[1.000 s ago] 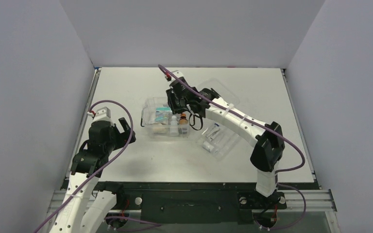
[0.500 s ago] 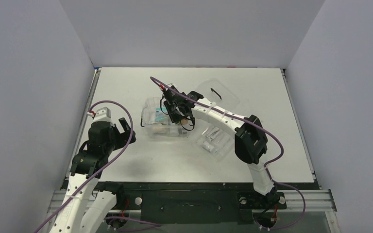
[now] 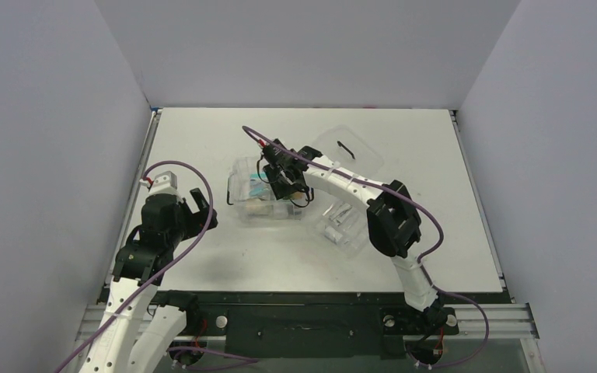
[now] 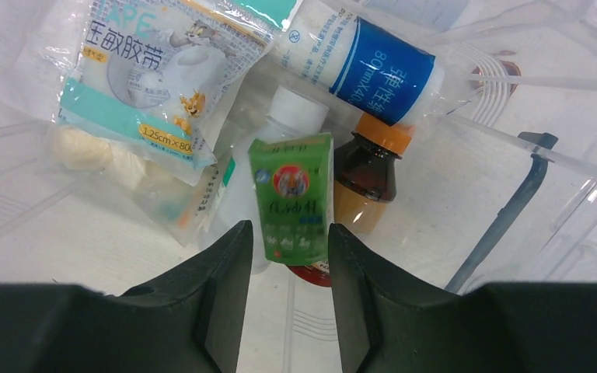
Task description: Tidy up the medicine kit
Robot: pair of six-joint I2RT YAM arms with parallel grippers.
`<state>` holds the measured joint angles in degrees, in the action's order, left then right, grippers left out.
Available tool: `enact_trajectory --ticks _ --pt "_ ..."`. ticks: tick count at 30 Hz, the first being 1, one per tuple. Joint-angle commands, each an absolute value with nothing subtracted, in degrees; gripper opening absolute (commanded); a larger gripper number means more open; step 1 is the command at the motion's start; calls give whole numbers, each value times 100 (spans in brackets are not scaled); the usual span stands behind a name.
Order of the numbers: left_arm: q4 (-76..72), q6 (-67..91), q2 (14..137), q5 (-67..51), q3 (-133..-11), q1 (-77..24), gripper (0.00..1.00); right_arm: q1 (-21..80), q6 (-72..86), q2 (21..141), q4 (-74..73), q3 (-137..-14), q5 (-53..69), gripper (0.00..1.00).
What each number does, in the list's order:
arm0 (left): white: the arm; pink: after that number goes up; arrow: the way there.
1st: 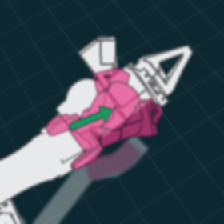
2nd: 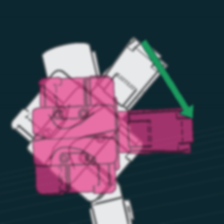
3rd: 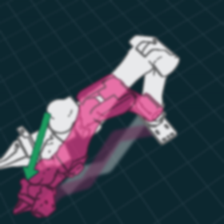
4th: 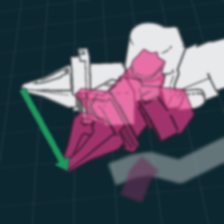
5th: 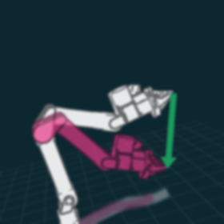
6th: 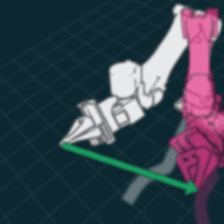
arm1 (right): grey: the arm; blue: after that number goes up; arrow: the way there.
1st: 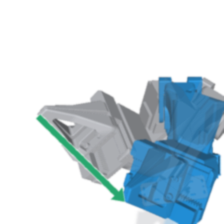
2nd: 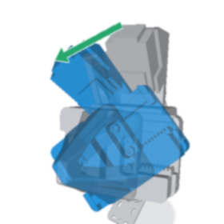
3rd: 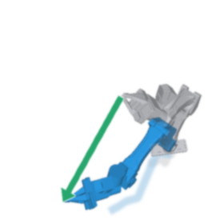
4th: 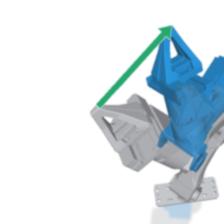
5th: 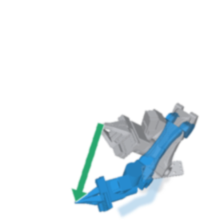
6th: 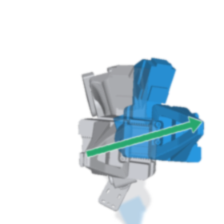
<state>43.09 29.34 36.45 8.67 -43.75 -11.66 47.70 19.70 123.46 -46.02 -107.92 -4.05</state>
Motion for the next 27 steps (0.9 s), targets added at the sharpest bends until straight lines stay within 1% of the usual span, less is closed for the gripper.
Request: enact_trajectory --ticks 1,5,16,22,27 --pt "4027 2867 3628 817 -4407 -1174 90 4749 1913 12319 -4692 -11112 -469 40" --pt "4027 2866 3653 811 -4407 -1174 90 4746 1914 12201 -4720 -11207 -553 46" --pt "4032 2867 3703 809 -4412 -1153 90 4671 1952 11351 -4701 -11383 -1130 48" --pt "4043 2869 3737 800 -4411 -1153 90 4339 2132 10580 -4374 -10891 -1340 48" --pt "4051 2870 3763 791 -4418 -1160 90 3861 2351 10046 -3994 -10150 -1350 48"
